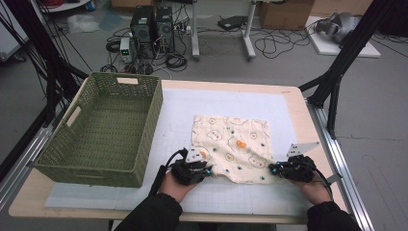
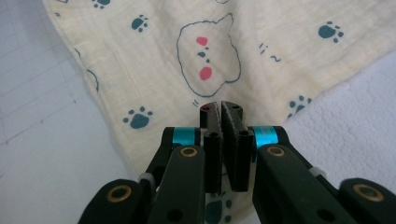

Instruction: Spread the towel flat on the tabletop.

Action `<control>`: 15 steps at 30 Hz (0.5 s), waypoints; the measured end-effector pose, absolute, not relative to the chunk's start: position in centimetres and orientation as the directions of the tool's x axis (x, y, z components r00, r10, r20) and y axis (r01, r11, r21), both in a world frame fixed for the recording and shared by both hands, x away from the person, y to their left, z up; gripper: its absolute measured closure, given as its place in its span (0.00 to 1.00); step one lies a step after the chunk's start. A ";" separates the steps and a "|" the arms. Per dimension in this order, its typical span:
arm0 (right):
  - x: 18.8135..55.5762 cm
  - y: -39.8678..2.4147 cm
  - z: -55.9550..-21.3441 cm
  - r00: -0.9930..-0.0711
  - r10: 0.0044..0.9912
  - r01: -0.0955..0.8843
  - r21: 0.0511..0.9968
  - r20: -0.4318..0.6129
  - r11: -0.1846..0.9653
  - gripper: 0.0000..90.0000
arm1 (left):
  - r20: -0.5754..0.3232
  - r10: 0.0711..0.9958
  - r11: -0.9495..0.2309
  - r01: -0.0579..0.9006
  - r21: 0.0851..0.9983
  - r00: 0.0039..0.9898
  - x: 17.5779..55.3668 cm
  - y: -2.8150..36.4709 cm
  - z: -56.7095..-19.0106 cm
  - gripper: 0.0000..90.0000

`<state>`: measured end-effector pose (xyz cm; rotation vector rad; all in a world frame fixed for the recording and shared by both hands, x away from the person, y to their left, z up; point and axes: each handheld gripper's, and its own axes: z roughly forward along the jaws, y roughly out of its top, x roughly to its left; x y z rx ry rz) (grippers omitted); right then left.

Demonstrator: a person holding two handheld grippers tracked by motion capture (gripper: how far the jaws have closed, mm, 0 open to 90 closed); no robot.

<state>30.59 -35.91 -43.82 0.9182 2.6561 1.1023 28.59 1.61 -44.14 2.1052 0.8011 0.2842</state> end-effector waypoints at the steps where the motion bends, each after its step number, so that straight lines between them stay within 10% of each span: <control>1: 30.6 -35.9 -43.8 -0.808 0.578 0.488 0.679 0.113 0.549 0.97 | -0.075 0.637 -0.445 0.445 0.777 0.767 28.8 1.4 -44.4 0.87; 15: 30.2 -34.8 -43.4 -0.834 0.537 0.465 0.691 0.131 0.554 0.94 | -0.080 0.641 -0.446 0.456 0.771 0.763 27.1 4.6 -41.3 0.96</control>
